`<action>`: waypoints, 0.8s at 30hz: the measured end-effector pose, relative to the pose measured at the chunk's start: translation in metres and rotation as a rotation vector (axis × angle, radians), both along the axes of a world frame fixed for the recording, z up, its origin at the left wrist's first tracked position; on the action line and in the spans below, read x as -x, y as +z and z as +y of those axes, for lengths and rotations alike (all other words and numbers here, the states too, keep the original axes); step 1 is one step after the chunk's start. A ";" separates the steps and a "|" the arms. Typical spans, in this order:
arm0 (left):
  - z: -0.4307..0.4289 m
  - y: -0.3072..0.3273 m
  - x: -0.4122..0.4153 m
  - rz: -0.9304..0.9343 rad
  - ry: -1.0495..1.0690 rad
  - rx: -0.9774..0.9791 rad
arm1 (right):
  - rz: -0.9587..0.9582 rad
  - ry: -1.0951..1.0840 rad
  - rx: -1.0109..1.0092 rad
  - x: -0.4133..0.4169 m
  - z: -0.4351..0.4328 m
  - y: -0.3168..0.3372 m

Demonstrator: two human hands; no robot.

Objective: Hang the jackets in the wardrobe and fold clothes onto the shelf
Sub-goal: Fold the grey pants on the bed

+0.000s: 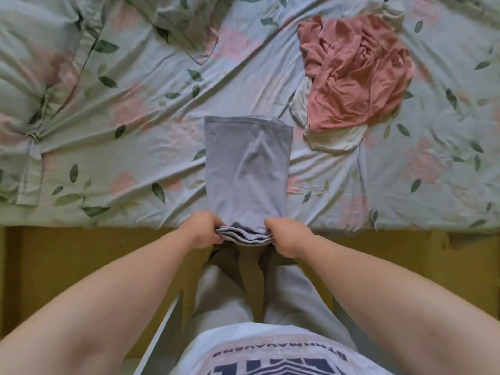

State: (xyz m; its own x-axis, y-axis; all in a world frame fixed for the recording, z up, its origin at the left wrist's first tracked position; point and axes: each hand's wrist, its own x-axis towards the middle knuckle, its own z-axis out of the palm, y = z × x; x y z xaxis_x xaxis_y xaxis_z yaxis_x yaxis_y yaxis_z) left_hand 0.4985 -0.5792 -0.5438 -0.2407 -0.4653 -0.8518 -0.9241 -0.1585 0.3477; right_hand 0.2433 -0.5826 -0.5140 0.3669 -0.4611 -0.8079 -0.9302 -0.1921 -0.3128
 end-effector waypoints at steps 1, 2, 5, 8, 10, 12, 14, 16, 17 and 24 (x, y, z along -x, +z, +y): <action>-0.006 -0.001 0.001 0.013 0.007 -0.021 | -0.005 -0.032 -0.029 0.002 -0.002 -0.004; -0.014 -0.001 0.001 0.025 0.025 -0.027 | -0.020 -0.073 -0.054 0.003 -0.007 -0.008; -0.047 -0.003 0.000 0.056 0.124 0.017 | -0.074 -0.222 -0.084 0.009 -0.034 -0.022; -0.085 -0.008 0.002 0.142 0.387 0.087 | -0.148 -0.458 -0.084 0.017 -0.081 -0.029; -0.111 -0.017 0.006 0.208 0.625 0.152 | -0.251 -0.739 -0.047 0.023 -0.117 -0.036; -0.140 -0.029 0.012 0.257 0.866 0.189 | -0.366 -1.015 -0.015 0.025 -0.152 -0.049; -0.166 -0.045 0.019 0.282 1.014 0.207 | -0.414 -1.141 0.014 0.023 -0.182 -0.066; -0.188 -0.066 0.025 0.287 1.059 0.242 | -0.433 -1.168 0.041 0.022 -0.204 -0.086; -0.197 -0.078 0.028 0.278 1.052 0.274 | -0.439 -1.164 0.060 0.021 -0.214 -0.097; -0.236 -0.148 0.035 0.285 0.973 0.428 | -0.441 -1.122 0.186 0.028 -0.248 -0.165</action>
